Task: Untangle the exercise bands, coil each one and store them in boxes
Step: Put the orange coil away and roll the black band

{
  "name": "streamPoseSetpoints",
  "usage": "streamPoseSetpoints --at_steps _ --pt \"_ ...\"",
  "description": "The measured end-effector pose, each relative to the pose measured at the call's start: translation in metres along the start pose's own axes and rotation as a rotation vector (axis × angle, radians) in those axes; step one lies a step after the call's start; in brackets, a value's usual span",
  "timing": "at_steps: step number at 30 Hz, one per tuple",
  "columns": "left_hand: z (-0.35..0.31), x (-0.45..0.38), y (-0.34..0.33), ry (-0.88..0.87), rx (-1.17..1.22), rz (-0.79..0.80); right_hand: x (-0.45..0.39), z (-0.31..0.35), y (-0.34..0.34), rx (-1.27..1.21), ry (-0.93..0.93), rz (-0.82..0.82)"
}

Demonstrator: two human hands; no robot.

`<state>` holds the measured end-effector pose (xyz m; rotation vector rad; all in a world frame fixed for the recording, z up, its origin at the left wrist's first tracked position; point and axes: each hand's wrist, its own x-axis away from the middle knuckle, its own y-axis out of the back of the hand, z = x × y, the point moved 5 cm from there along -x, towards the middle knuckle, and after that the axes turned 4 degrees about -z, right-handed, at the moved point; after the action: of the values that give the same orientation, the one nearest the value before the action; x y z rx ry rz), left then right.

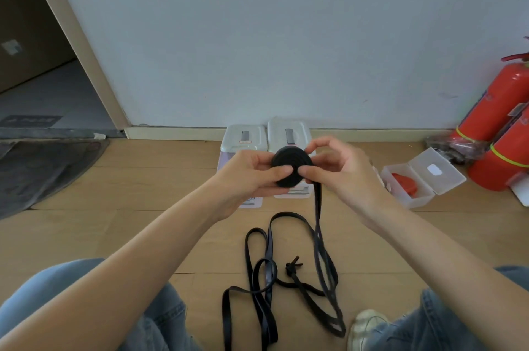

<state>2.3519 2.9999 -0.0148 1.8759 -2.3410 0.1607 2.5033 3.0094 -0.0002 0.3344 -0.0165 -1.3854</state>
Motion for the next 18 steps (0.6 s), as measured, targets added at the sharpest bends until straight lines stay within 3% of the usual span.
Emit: streamPoseSetpoints --at_steps 2,5,10,14,18 --pt "-0.001 0.000 0.002 -0.031 -0.231 0.024 -0.001 0.007 0.002 0.221 0.114 0.029" --pt "0.002 0.002 -0.002 -0.005 -0.266 0.098 0.001 0.013 -0.004 0.370 0.203 0.116" --pt "-0.003 0.004 0.002 -0.043 -0.349 0.097 0.001 0.012 -0.002 0.216 0.125 0.141" --pt "-0.006 0.009 -0.001 0.004 -0.264 0.206 0.003 0.008 -0.003 0.103 0.041 0.229" --pt "-0.012 0.006 0.007 -0.026 -0.119 0.081 -0.002 0.004 0.005 -0.032 -0.029 0.129"
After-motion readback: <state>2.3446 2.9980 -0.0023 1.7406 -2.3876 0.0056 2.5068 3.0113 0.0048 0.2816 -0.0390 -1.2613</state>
